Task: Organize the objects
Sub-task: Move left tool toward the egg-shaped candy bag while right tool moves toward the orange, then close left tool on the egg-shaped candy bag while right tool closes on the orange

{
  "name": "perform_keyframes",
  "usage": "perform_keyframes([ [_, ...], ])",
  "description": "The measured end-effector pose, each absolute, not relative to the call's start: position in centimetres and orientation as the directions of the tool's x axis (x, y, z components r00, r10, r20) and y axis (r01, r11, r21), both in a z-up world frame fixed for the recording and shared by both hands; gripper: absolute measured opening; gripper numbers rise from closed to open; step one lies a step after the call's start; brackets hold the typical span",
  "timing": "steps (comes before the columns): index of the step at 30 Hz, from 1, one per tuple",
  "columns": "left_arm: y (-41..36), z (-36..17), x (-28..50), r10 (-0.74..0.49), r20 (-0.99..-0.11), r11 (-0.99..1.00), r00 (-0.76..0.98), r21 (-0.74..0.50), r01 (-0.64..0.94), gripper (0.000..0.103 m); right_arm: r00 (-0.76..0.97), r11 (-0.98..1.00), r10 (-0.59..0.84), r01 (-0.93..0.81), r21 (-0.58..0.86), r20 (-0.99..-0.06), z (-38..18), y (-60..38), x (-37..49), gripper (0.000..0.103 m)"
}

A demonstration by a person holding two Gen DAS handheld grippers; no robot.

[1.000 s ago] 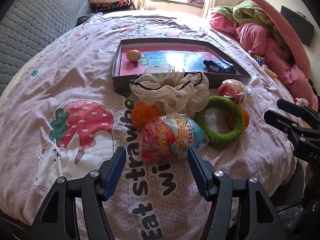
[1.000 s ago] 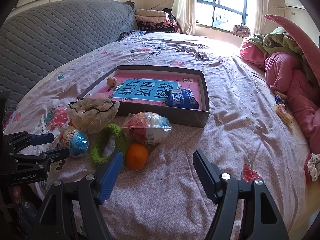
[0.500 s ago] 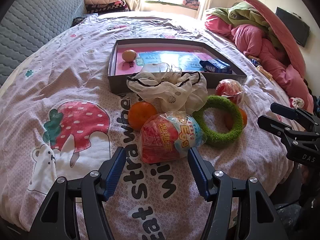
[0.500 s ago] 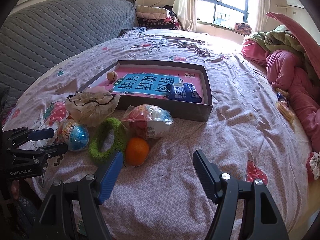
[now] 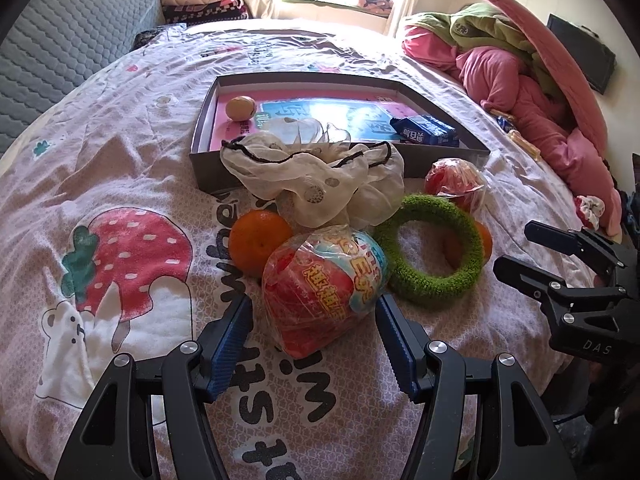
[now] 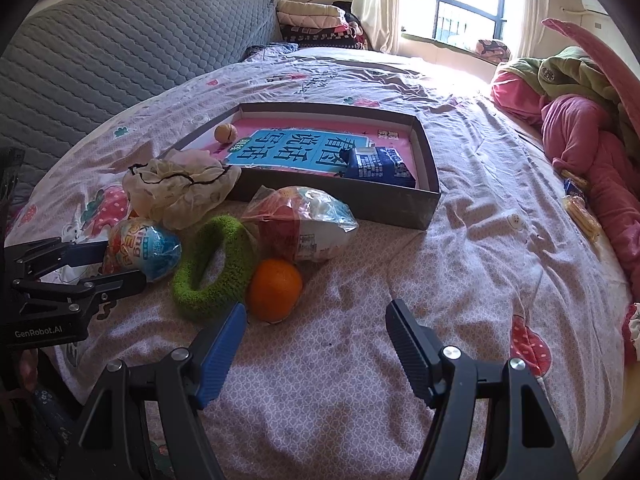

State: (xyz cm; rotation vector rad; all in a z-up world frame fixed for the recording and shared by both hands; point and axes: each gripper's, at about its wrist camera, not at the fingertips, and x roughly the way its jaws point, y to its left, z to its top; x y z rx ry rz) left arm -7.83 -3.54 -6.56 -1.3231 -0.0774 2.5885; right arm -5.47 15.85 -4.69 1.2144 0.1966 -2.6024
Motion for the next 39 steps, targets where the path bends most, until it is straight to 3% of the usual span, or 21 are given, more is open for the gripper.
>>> perform_keyframes([
  [33, -2.1, -7.4, -9.2, 0.273, -0.792, -0.960, -0.546, -0.190, -0.204, 0.063, -0.585, -0.944, -0.220, 0.328, 0.020, -0.781, -6.6, 13.8, -7.9, 0.072],
  [39, -1.7, -7.4, -9.3, 0.285, -0.787, -0.957, -0.547, -0.201, -0.210, 0.063, -0.572, -0.947, -0.225, 0.320, 0.039, -0.789, -7.2, 13.7, -8.2, 0.052],
])
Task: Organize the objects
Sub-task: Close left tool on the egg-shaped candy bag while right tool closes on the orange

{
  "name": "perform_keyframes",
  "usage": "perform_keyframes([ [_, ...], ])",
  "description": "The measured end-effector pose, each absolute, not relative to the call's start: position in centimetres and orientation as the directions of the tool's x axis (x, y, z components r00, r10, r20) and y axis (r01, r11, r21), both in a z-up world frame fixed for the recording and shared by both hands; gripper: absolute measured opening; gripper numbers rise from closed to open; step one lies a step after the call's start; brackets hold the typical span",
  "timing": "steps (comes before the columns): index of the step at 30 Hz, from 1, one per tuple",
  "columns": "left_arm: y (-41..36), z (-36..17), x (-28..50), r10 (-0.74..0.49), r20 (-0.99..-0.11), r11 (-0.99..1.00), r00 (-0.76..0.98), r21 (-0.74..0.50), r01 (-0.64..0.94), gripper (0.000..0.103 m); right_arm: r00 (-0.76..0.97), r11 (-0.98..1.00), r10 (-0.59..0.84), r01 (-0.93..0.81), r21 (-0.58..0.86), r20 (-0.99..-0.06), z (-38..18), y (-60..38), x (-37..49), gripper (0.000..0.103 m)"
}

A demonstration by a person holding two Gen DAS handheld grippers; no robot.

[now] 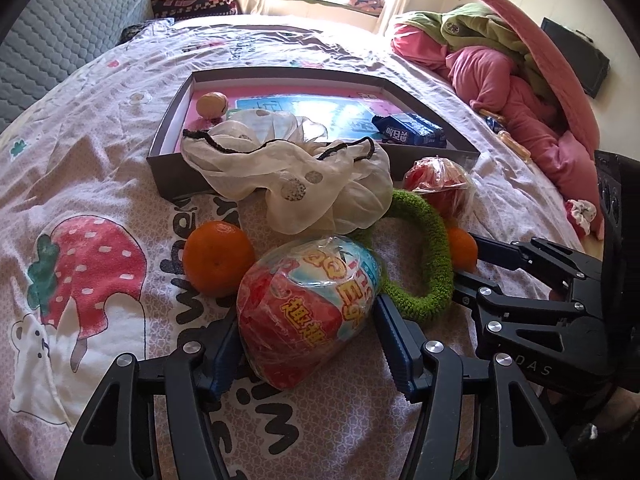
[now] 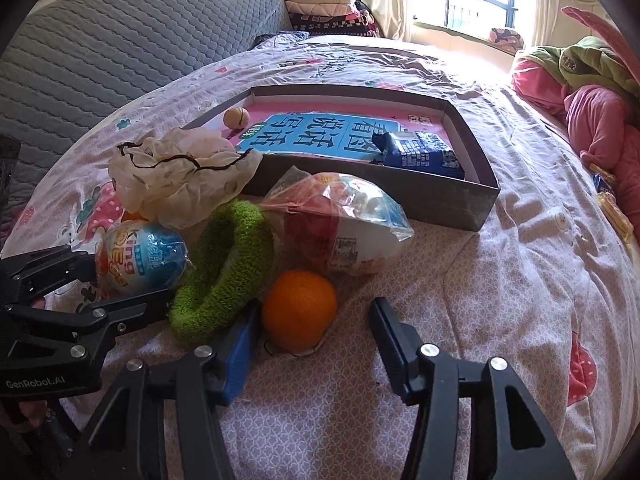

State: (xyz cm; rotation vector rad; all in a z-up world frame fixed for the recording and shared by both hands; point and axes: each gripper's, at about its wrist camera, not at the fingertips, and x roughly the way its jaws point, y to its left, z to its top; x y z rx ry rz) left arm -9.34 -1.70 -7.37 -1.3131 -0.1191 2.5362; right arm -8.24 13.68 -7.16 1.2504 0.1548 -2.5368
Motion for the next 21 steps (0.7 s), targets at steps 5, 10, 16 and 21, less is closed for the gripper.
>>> perform_keyframes([
  [5, -1.4, -7.3, -9.3, 0.293, -0.782, -0.954, -0.550, -0.204, -0.218, 0.063, -0.570, -0.942, -0.255, 0.330, 0.066, -0.781, -7.0, 13.9, -8.0, 0.038],
  [10, -1.5, -7.3, -9.2, 0.296, -0.779, -0.954, -0.552, -0.210, -0.215, 0.062, -0.573, -0.940, -0.247, 0.337, 0.050, -0.781, -6.9, 13.7, -7.7, 0.038],
  [16, -1.5, -7.2, -8.9, 0.301, -0.780, -0.952, -0.548, -0.213, -0.220, 0.062, -0.574, -0.938, -0.245, 0.343, 0.043, -0.781, -6.7, 13.8, -7.4, 0.038],
  [21, -1.5, -7.2, -8.5, 0.301, -0.782, -0.952, -0.546, -0.210, -0.224, 0.061, -0.573, -0.937, -0.245, 0.346, 0.040, -0.782, -6.6, 13.9, -7.1, 0.037],
])
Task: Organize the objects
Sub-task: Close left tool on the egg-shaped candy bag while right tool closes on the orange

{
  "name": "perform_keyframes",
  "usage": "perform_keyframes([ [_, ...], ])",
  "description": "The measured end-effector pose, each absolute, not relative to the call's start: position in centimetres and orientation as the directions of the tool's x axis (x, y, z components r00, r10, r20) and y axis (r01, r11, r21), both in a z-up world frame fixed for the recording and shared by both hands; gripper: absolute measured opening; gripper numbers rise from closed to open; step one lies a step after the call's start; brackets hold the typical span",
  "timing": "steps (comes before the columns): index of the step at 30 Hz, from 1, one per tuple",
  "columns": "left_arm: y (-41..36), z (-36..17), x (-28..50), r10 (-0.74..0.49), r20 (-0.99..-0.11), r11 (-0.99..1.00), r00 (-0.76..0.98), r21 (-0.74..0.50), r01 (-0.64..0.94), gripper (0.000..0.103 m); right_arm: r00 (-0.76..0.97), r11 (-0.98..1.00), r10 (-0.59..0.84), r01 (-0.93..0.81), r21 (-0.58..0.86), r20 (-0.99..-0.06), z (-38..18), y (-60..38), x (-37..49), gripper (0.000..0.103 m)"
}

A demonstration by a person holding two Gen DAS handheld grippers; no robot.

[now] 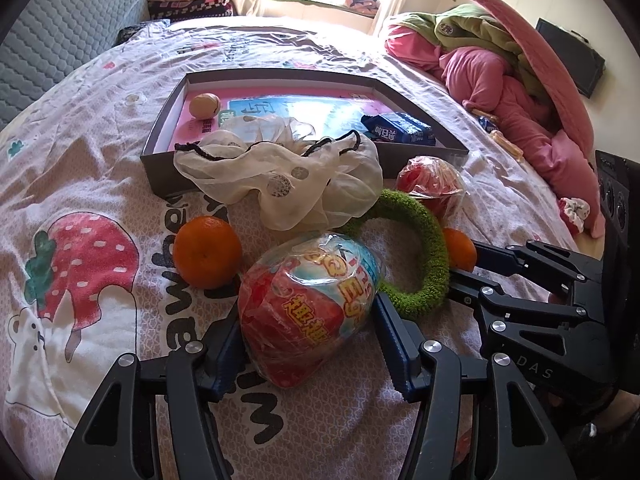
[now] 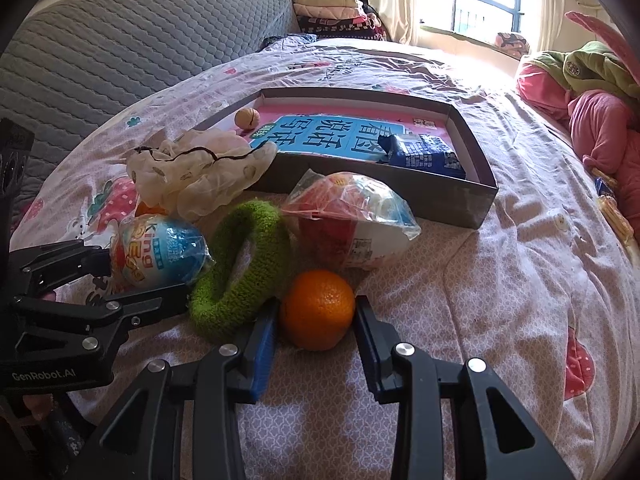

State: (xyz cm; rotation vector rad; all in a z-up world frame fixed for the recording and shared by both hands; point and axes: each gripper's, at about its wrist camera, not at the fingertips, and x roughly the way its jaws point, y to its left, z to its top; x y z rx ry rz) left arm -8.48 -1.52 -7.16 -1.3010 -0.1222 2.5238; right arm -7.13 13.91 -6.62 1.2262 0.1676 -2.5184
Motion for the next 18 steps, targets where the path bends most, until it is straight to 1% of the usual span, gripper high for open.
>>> perform_keyframes([
  [18, -2.3, -6.2, -7.3, 0.310, -0.771, -0.950, -0.556, -0.227, -0.215, 0.058, -0.580, -0.938, -0.242, 0.346, 0.033, -0.778, -5.7, 14.1, -5.8, 0.037],
])
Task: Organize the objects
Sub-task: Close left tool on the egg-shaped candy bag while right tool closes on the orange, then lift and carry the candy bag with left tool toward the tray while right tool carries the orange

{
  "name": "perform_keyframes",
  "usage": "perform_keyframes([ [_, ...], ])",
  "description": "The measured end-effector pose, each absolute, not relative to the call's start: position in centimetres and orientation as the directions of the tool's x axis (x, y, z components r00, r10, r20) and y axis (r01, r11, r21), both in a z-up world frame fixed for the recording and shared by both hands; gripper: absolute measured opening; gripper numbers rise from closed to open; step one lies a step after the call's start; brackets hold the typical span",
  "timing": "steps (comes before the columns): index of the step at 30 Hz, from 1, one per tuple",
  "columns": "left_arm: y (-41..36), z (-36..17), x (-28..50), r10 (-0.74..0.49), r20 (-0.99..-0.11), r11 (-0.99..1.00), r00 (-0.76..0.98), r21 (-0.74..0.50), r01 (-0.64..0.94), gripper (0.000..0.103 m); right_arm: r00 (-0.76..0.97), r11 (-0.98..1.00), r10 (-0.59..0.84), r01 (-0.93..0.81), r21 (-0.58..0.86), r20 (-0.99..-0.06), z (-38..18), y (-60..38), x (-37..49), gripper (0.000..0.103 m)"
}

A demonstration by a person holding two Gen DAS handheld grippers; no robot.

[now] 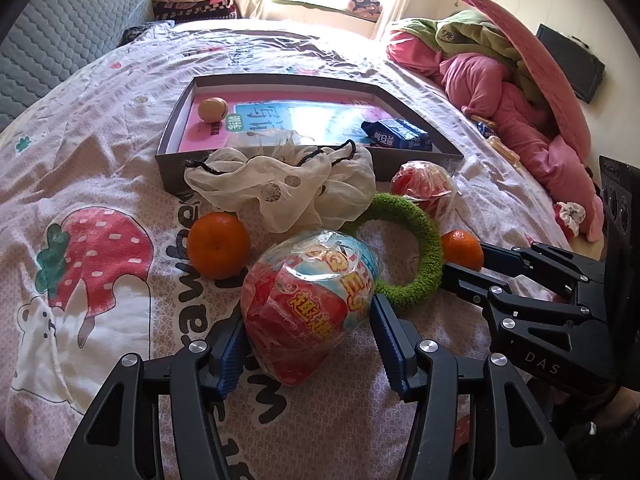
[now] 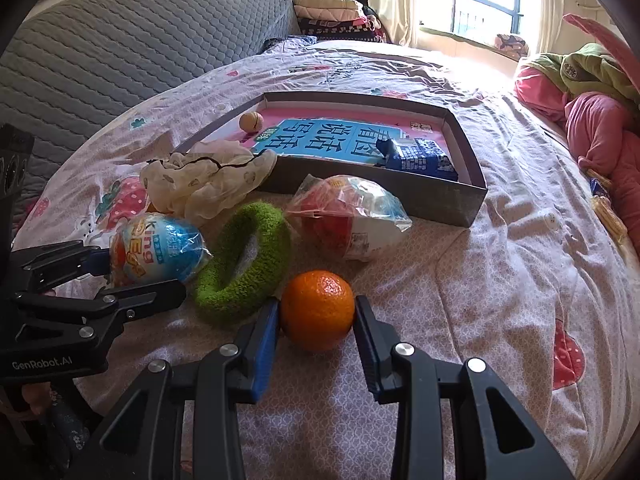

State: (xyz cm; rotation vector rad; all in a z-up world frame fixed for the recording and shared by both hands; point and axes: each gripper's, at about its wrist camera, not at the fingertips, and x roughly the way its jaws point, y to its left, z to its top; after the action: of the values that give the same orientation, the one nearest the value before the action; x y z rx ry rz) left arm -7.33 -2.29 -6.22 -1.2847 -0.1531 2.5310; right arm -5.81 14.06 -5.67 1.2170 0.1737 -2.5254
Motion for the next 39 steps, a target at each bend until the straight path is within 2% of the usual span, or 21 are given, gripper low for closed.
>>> perform_keyframes([
  [39, -1.8, 0.0, -4.7, 0.302, -0.691, -0.953, -0.657, -0.209, -0.219, 0.058, -0.672, -0.942, -0.254, 0.335, 0.020, -0.695, -0.7, 14.2, -4.3, 0.037],
])
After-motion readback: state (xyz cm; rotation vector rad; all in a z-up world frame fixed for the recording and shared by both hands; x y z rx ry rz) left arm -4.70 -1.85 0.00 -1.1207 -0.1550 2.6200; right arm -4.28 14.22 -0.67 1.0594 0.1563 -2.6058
